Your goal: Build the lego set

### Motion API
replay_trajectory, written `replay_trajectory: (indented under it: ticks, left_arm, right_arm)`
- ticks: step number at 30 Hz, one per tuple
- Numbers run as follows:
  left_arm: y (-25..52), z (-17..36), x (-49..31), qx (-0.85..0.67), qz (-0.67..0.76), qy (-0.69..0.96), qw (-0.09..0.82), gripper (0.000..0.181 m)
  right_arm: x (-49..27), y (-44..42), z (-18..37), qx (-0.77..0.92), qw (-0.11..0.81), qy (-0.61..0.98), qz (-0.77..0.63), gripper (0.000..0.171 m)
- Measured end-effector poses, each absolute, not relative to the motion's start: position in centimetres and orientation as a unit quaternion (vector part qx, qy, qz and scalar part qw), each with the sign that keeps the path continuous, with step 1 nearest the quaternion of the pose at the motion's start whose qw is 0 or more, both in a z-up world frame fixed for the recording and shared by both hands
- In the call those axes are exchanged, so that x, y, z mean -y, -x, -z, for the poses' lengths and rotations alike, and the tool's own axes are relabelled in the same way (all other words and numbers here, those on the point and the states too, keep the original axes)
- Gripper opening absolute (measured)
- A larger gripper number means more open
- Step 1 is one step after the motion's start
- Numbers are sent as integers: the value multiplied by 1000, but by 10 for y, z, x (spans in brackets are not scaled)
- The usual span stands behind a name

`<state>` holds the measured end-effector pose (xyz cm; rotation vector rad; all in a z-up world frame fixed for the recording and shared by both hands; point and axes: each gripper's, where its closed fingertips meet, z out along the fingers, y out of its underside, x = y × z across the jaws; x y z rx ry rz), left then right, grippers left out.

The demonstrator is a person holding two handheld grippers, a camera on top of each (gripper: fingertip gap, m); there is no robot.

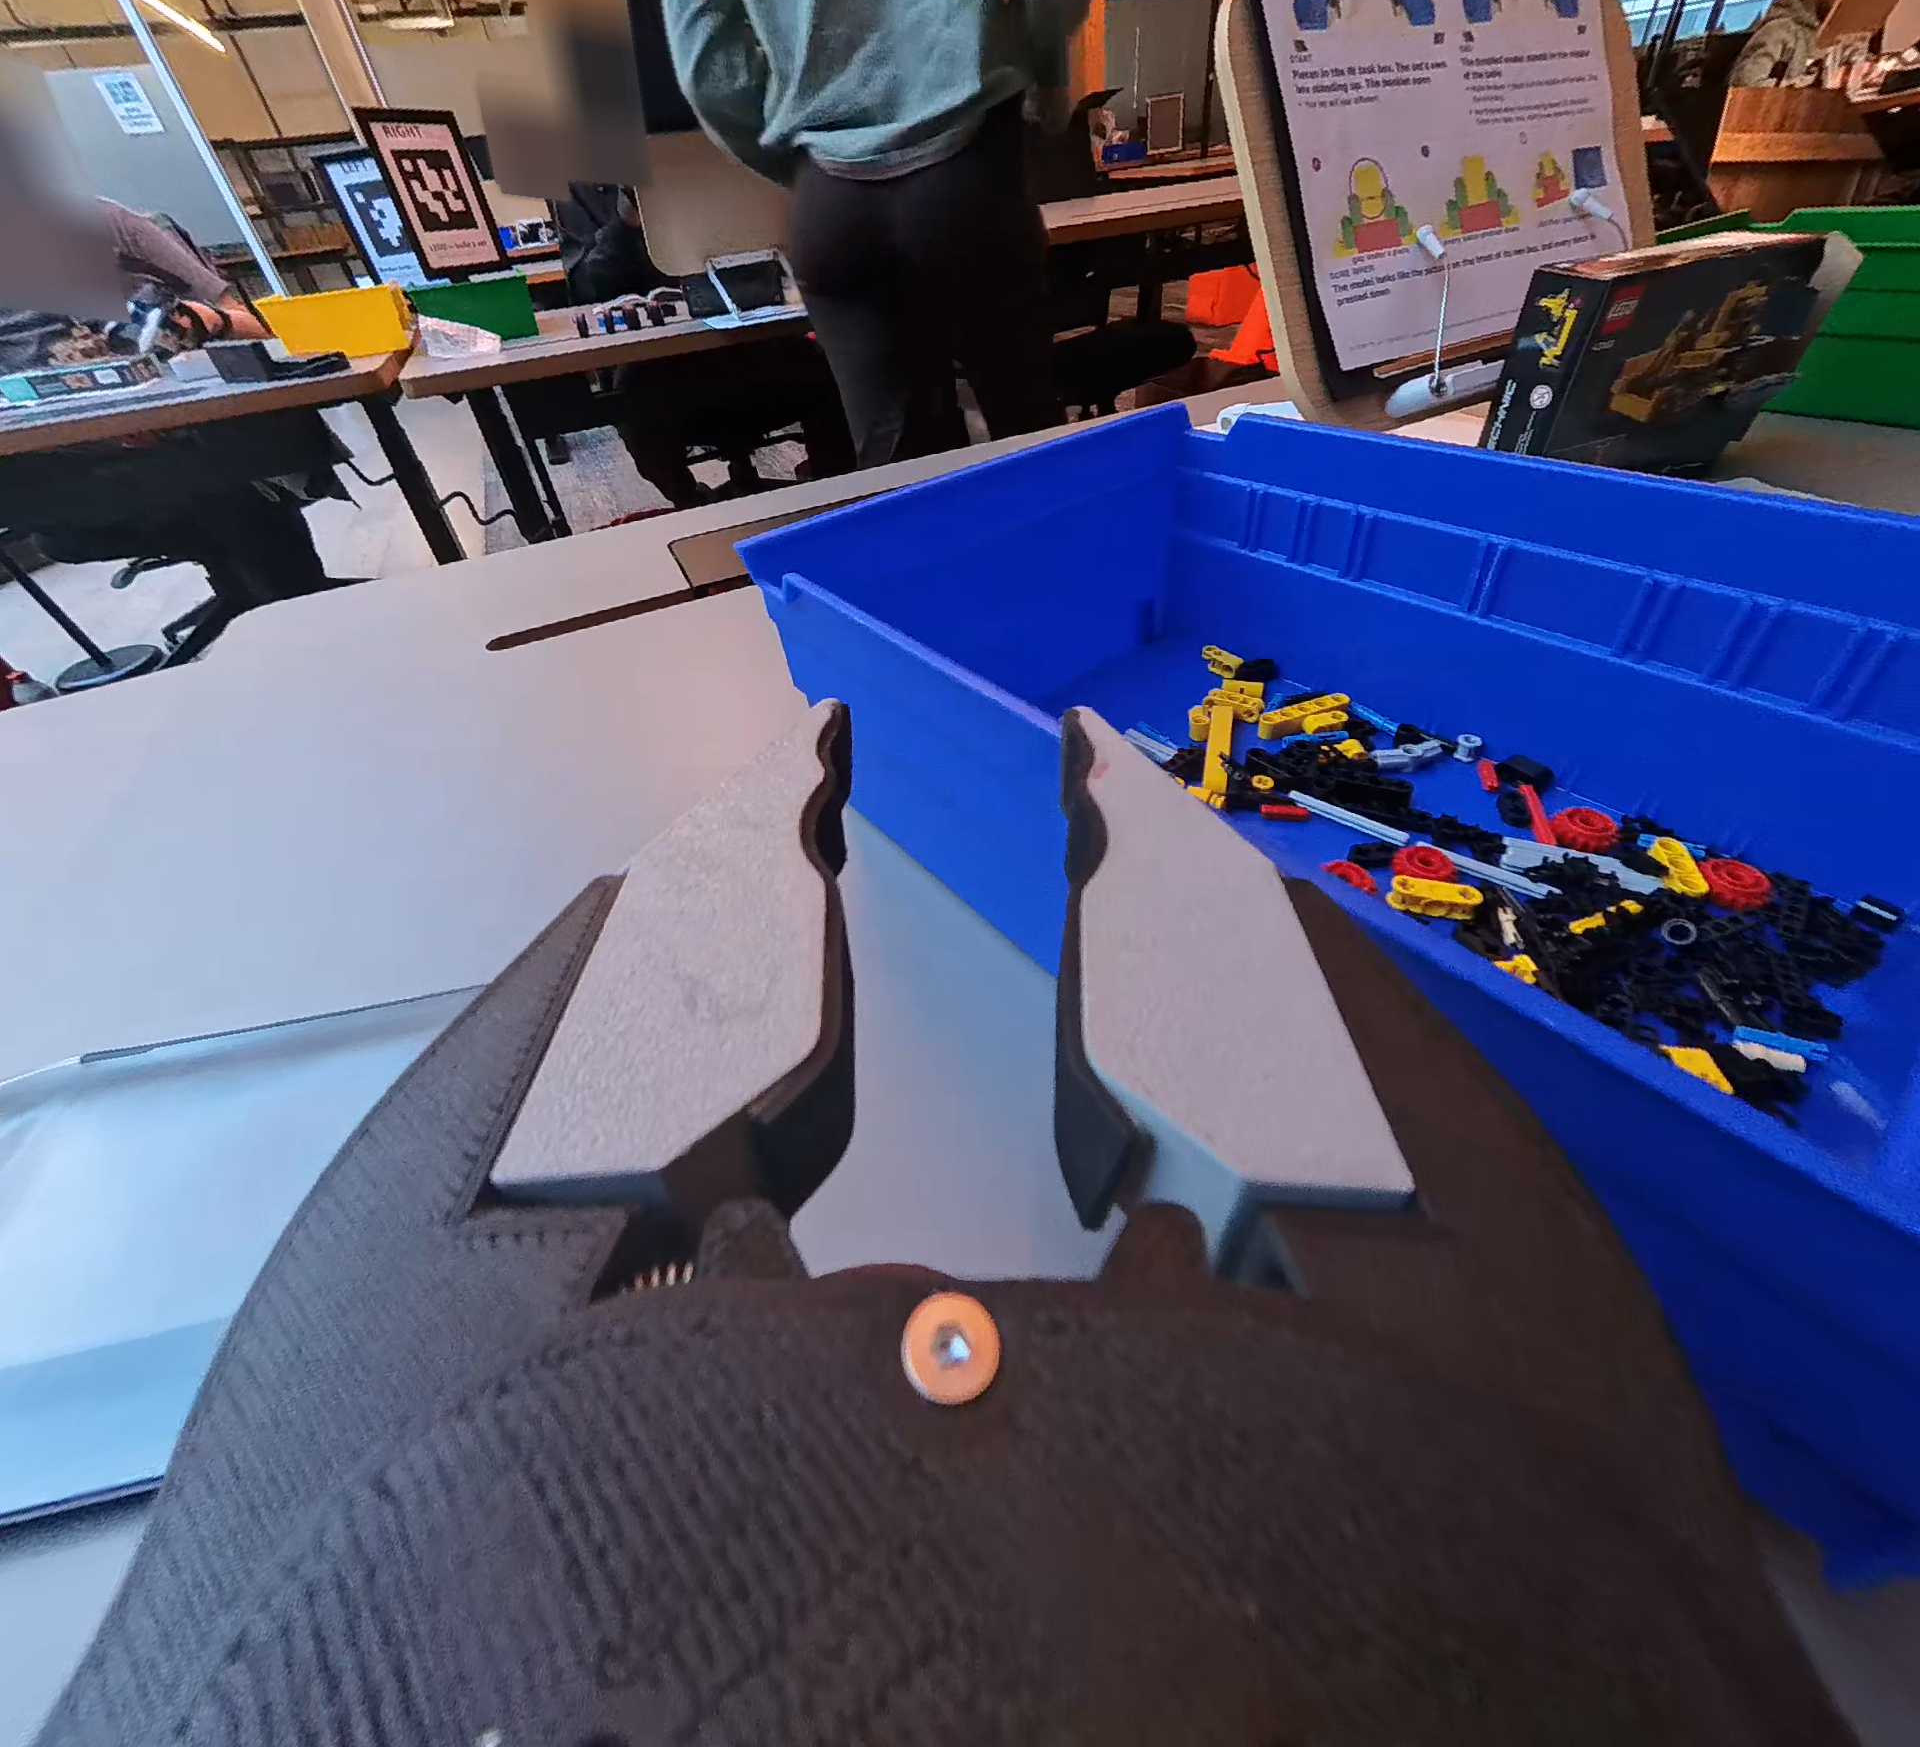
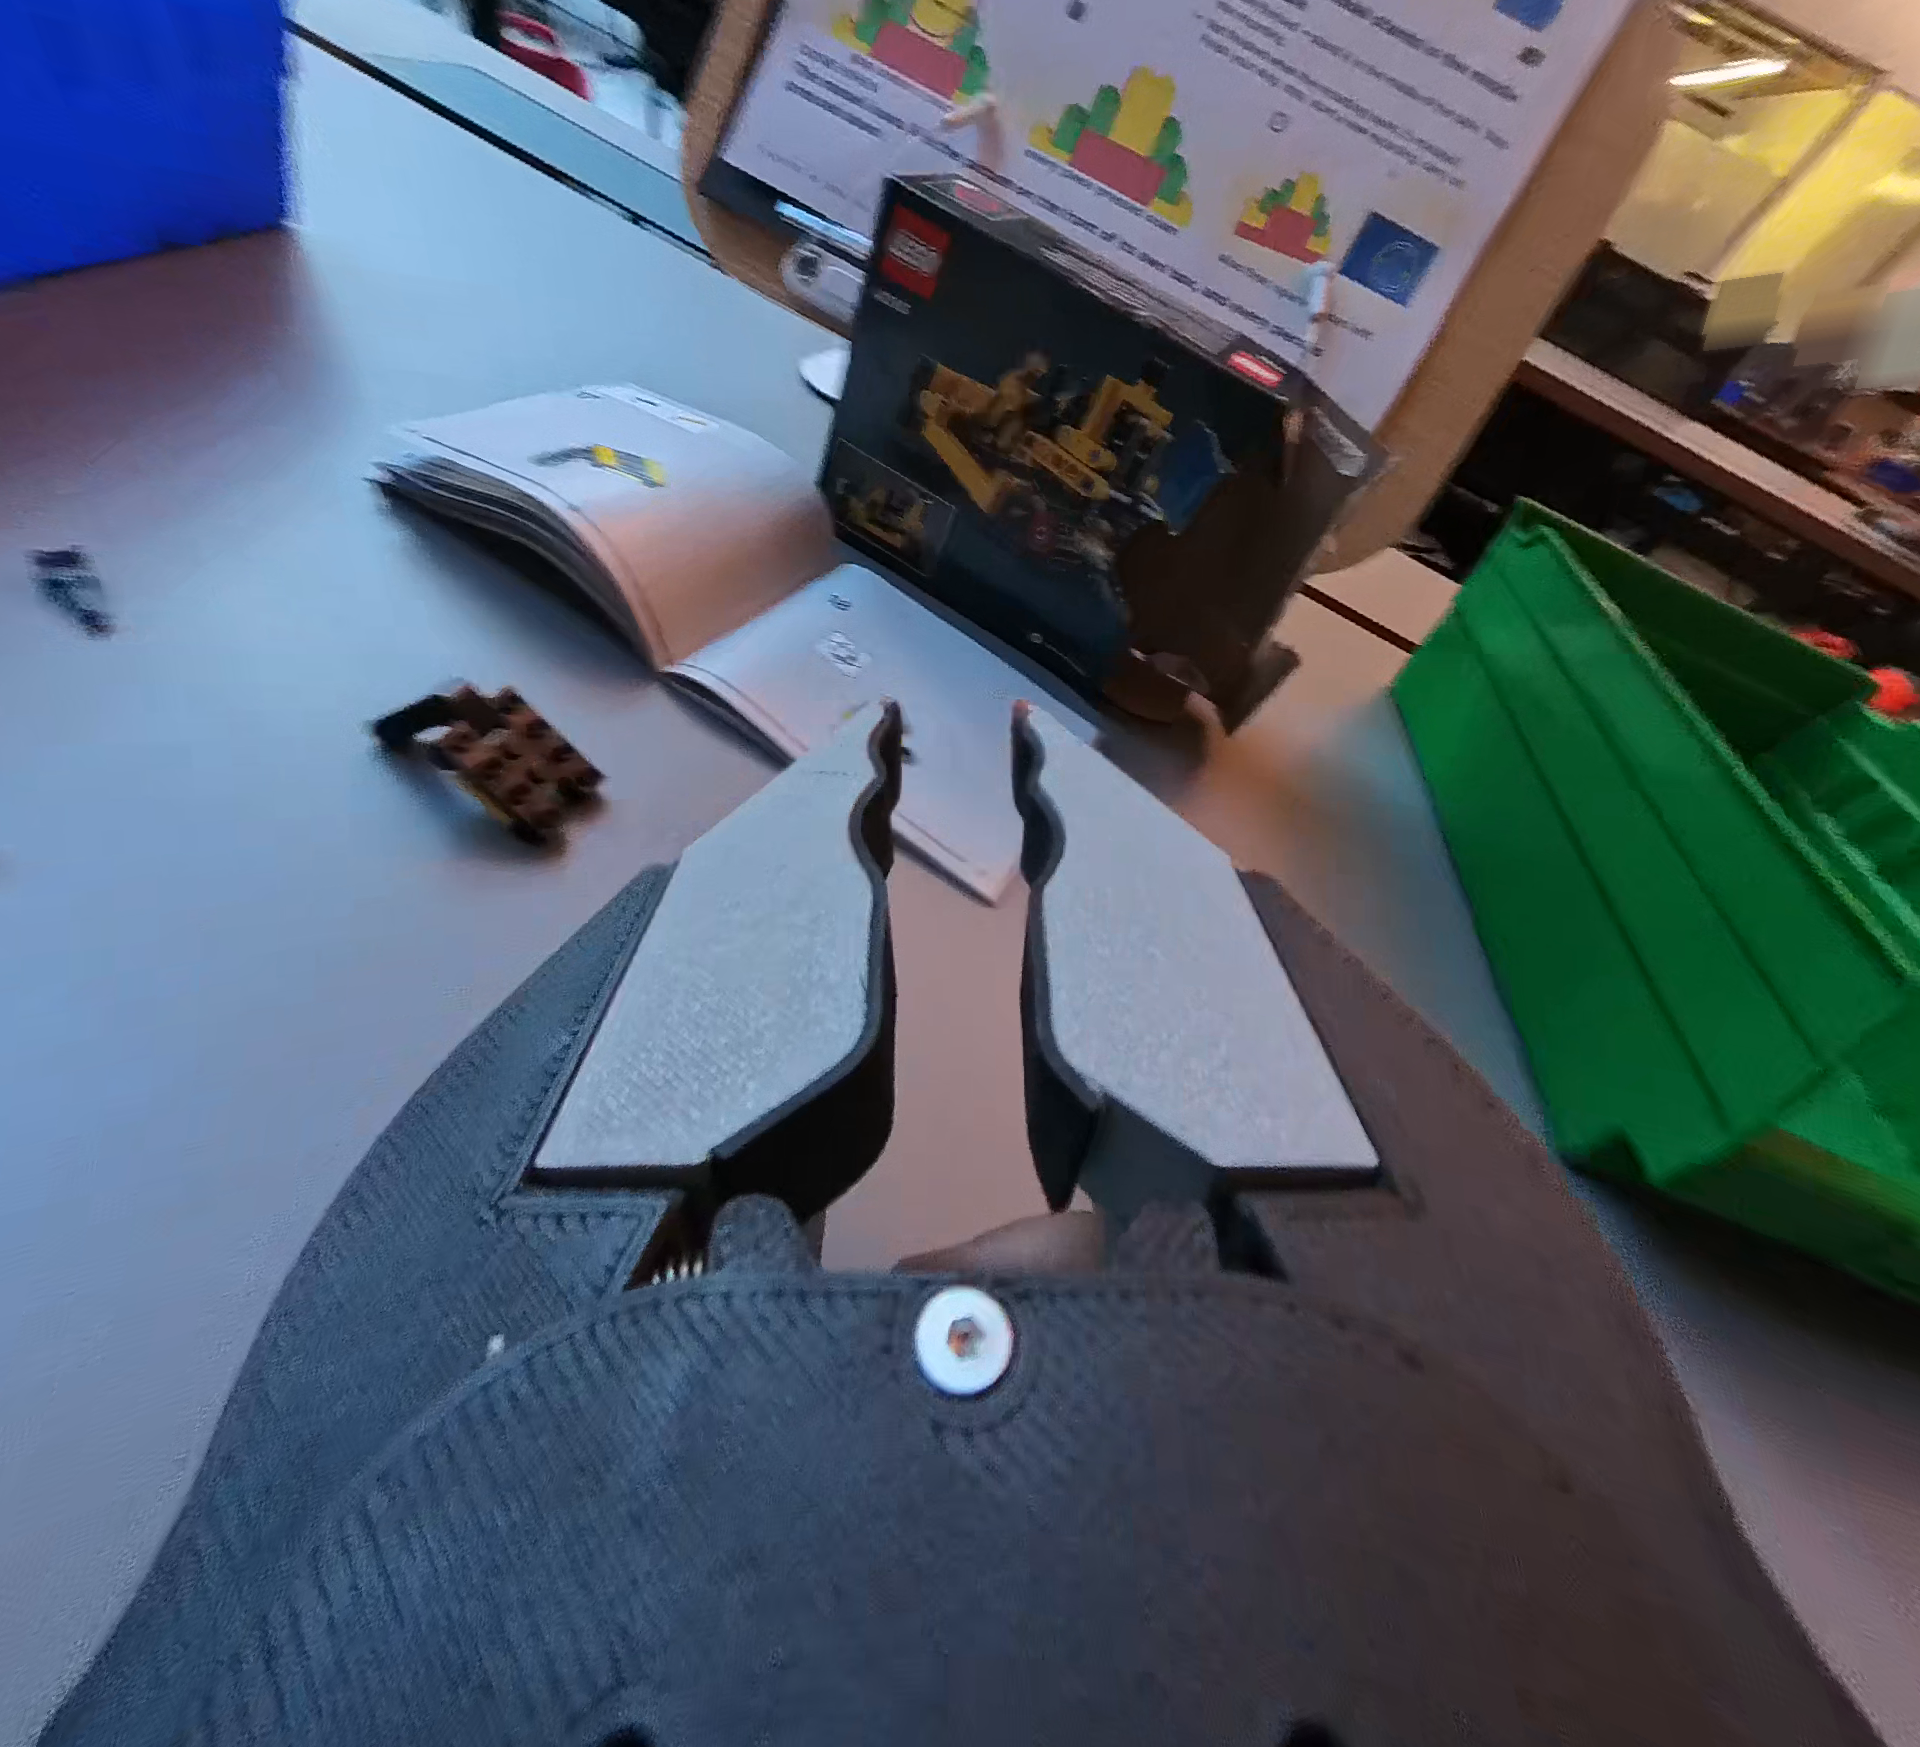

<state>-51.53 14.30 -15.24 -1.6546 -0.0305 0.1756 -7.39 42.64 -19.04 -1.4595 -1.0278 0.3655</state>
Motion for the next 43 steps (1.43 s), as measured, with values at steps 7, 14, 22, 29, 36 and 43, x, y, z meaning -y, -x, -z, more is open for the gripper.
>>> replay_trajectory:
  ticks: [7,14,22,29,36,43]
  left_arm:
    - [519,159,-139,27,-74,743,664,37]
    - [515,163,-141,23,-72,750,657,36]
    - [514,168,-142,27,-79,756,649,35]
    - [510,168,-139,30,-68,754,653,35]
    - [508,164,-136,34,-48,746,663,35]
    - [512,166,-137,45,-42,747,662,35]
  right_arm:
    - [-491,-9,179,310,653,690,-28,29]
    - [-551,-71,180,248,663,706,-1,50]
    - [-589,-67,200,270,610,745,-14,5]
    - [-550,-58,196,369,596,698,142,4]
    - [-501,-25,195,485,579,555,349,5]
    - [-489,-20,195,461,603,584,287,7]
